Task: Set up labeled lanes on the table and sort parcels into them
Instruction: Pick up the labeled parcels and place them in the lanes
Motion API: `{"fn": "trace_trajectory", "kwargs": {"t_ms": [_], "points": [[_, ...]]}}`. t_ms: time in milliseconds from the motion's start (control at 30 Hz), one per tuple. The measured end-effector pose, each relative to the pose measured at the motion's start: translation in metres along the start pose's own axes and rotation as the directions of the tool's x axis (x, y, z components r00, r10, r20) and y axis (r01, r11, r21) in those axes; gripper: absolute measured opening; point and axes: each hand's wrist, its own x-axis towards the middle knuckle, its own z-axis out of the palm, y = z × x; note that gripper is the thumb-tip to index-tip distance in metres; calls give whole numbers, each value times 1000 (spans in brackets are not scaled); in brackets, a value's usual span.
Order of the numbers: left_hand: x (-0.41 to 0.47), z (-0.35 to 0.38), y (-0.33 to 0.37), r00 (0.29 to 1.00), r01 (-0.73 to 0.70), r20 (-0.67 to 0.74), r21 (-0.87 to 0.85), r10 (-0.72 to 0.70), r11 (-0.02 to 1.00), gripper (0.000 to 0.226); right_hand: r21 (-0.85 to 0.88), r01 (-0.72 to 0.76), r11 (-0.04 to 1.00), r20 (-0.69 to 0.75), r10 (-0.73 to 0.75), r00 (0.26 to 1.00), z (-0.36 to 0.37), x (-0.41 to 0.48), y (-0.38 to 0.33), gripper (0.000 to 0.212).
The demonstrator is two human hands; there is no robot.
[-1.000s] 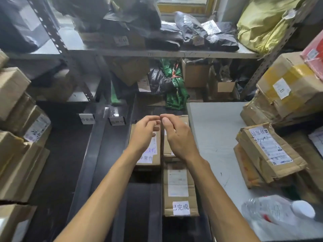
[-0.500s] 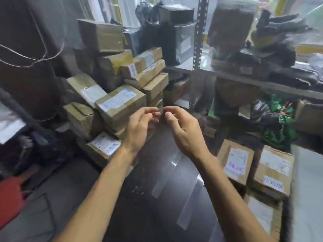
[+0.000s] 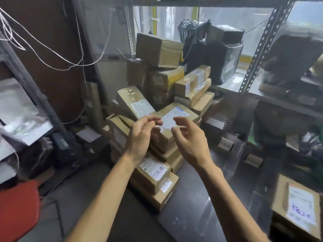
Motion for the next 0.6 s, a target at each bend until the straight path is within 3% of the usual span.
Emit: {"fn": "trace_trajectory", "kwargs": {"t_ms": [300, 467, 600], "points": [[122, 34, -12, 986, -80, 152, 48, 71, 996, 25, 12, -188, 982, -200, 186, 962, 17, 118, 37, 40], [186, 57, -18, 975, -97, 211, 141, 66, 985, 35, 46, -248, 968, -284, 250, 926, 21, 174, 55, 47], [219, 74, -23, 974, -44, 226, 136, 12, 990, 58, 62, -281, 958, -316, 286, 905, 32, 208, 63, 62]]}}
